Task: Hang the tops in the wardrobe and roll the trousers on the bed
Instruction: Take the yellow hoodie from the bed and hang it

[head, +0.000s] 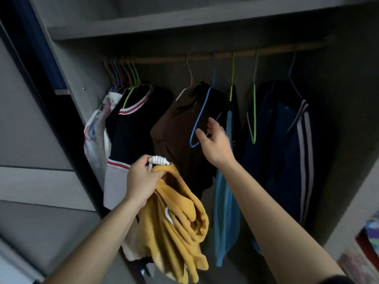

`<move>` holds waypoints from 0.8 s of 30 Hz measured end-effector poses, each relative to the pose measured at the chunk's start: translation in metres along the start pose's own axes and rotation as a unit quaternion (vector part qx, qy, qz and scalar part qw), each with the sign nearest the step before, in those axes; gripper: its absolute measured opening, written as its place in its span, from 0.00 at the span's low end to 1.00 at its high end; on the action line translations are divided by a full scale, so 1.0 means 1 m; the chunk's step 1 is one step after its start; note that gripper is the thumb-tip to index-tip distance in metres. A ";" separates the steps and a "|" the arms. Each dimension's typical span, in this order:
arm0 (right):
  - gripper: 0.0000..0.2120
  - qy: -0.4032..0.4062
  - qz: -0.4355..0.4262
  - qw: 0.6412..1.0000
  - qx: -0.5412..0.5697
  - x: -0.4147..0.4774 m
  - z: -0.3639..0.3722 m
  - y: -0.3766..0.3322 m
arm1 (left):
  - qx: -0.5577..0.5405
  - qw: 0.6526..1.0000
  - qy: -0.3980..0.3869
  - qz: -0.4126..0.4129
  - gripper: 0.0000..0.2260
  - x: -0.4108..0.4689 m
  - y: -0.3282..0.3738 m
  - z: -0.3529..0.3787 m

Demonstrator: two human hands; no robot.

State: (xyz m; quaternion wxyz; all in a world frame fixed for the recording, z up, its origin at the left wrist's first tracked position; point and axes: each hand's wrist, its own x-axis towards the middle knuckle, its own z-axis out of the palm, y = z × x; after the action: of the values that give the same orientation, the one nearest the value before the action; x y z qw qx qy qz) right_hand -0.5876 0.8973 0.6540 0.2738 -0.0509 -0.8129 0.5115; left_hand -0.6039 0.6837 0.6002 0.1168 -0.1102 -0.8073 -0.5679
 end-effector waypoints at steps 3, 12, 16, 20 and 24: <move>0.40 0.008 0.055 0.998 0.001 0.032 0.019 0.001 | -0.020 0.999 -0.031 -0.003 0.05 0.030 -0.010 0.000; 0.13 0.106 0.151 0.982 -0.035 0.091 0.072 0.000 | -0.128 0.979 -0.152 -0.043 0.05 0.108 -0.034 -0.001; 0.10 0.218 0.136 0.966 0.015 0.091 0.085 -0.006 | -0.160 0.965 -0.206 -0.037 0.05 0.124 -0.043 0.003; 0.15 0.281 0.071 0.955 -0.066 0.079 0.075 0.000 | -0.156 0.961 -0.229 -0.024 0.08 0.129 -0.048 0.010; 0.13 0.269 0.063 0.959 -0.060 0.073 0.057 -0.003 | -0.125 0.962 -0.243 -0.008 0.11 0.131 -0.057 0.009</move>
State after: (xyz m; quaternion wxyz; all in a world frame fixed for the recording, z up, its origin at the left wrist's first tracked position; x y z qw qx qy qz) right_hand -0.6764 0.8765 0.6670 0.4462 -0.2542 -0.7336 0.4450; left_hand -0.7468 0.6795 0.5872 -0.1019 -0.2525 -0.7350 -0.6210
